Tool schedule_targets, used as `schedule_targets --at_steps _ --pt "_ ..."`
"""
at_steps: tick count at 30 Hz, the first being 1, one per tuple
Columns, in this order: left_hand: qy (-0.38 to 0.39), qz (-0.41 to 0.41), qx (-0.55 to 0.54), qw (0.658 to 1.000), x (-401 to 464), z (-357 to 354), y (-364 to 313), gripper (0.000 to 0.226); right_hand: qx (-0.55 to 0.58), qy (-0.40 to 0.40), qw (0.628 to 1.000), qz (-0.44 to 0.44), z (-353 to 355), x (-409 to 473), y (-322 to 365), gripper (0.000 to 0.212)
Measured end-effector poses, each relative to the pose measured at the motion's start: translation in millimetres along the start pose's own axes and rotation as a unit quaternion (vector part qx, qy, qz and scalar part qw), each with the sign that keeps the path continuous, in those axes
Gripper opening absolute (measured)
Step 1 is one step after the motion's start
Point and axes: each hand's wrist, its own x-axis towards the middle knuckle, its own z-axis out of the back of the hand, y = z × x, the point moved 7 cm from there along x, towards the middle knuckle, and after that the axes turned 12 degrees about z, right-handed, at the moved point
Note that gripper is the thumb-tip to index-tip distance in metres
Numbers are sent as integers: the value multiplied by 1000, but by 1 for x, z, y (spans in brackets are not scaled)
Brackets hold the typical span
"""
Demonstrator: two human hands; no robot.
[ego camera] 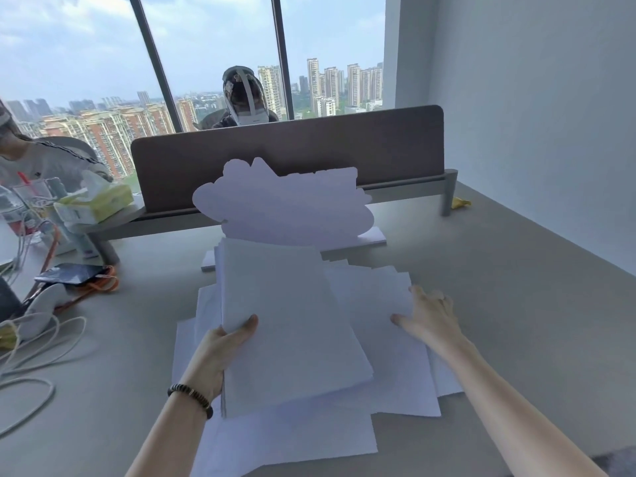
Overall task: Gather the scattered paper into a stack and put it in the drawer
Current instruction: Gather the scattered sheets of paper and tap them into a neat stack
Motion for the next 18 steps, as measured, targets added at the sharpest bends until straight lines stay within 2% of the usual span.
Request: schedule_targets --at_steps 3,9,13,18 --pt "-14 12 0 1000 0 4 10 24 19 3 1000 10 -7 2 2 66" --pt "7 11 -4 1000 0 -17 12 15 68 -13 998 12 -1 4 2 57" --pt "11 11 2 1000 -1 -26 11 13 42 -12 999 -10 5 1 -4 67" --pt "10 12 7 1000 2 -26 12 15 142 -28 989 -15 8 1 -1 78"
